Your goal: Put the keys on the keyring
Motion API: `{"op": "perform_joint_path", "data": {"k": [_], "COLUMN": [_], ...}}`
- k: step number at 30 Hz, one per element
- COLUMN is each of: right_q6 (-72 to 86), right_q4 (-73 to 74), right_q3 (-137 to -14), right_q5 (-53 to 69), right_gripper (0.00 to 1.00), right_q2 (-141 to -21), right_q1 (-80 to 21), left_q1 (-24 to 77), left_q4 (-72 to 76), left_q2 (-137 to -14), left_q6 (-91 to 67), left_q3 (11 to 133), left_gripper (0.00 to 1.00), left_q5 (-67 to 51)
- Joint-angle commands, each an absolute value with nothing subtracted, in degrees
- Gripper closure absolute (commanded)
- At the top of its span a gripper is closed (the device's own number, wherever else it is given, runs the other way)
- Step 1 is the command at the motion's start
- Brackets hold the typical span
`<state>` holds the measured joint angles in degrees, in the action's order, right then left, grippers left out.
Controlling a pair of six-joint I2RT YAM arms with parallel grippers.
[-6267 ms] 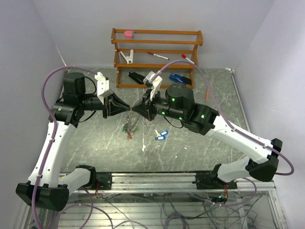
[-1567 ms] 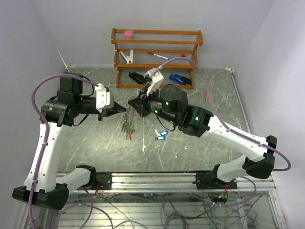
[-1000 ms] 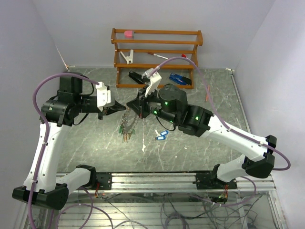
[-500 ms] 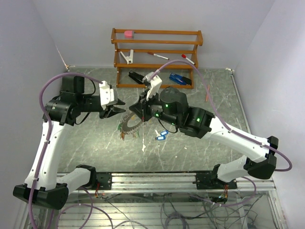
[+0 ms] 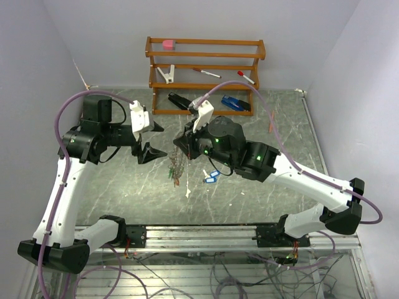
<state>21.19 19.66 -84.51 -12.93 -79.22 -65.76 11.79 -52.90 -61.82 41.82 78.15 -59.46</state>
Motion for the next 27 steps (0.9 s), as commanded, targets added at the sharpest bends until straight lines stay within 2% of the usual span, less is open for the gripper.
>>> {"op": "perform_joint_path", "data": {"k": [1,10,17,27], "right_q6": [21.2,20.5,19.6,20.0], "right_q4": [17.1,18.0,17.5,17.6], "right_q3": [-85.3,-88.7,-91.5,-93.8], "right_q5": [-16.0,-18.7,-21.8,-21.5], "right_gripper": [1.0,1.0,1.0,1.0], "right_q2": [-79.2,-82.3,-84.0,-83.7], "right_q1": [-65.9,-67.2,-69.5,-71.7], "left_q1": [12.1,14.0,17.9,18.2], "left_q4": [-51.7,-49.1,-50.1,-47.0], "left_q2": [-61.5,-62.0,-63.3,-62.8], "left_q6": [37.2,29.6,29.5,26.8], "left_q3": [79.6,77.7,77.0,76.1], "left_gripper": [0.06,0.02,0.03,0.06], "left_q5": [-64.0,-66.5,-58.7,-52.7]}}
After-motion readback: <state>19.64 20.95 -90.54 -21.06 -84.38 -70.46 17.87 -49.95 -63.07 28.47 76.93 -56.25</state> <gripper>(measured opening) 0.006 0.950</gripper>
